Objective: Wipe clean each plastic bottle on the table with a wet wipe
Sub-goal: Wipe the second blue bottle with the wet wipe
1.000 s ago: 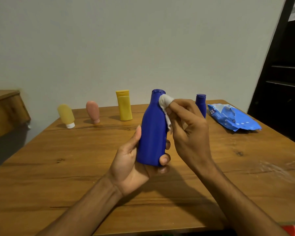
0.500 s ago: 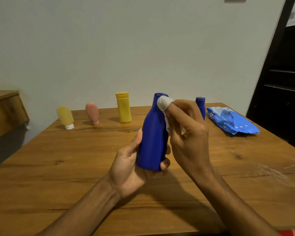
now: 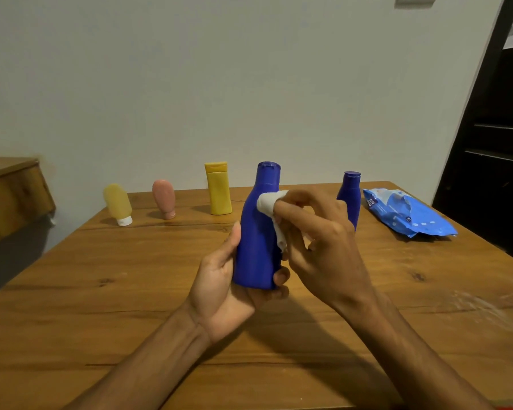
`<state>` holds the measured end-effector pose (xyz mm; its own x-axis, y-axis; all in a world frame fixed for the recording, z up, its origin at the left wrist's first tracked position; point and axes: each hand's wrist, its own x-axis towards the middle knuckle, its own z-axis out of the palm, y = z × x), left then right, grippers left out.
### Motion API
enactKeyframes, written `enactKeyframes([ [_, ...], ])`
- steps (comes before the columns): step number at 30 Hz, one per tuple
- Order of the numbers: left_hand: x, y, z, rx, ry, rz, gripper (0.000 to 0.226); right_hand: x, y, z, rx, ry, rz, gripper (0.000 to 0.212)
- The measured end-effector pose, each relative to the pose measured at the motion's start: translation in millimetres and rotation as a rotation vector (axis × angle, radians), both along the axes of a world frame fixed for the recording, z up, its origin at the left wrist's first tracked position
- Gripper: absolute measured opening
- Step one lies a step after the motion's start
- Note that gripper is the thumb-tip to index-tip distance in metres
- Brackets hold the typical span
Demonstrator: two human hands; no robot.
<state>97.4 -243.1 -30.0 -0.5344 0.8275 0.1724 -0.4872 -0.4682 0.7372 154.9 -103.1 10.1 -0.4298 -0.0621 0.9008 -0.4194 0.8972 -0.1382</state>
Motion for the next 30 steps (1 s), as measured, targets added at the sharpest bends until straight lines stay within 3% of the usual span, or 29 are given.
enactKeyframes([
  [5,0.5,0.1,2.4,0.013,-0.028,-0.018,0.054,-2.2,-0.8,0.0,-0.192,-0.011,0.052,0.037],
  [8,1.9,0.8,4.0,0.005,-0.019,0.019,0.053,-3.8,0.2,-2.1,-0.242,-0.026,0.083,0.029],
  [25,1.1,2.7,4.8,-0.023,-0.016,0.125,0.054,-4.3,0.0,1.1,-0.292,0.000,0.037,0.032],
  [30,-1.7,2.7,7.6,-0.001,-0.049,0.163,0.054,-2.1,-2.4,-2.3,-0.226,-0.088,0.091,0.032],
])
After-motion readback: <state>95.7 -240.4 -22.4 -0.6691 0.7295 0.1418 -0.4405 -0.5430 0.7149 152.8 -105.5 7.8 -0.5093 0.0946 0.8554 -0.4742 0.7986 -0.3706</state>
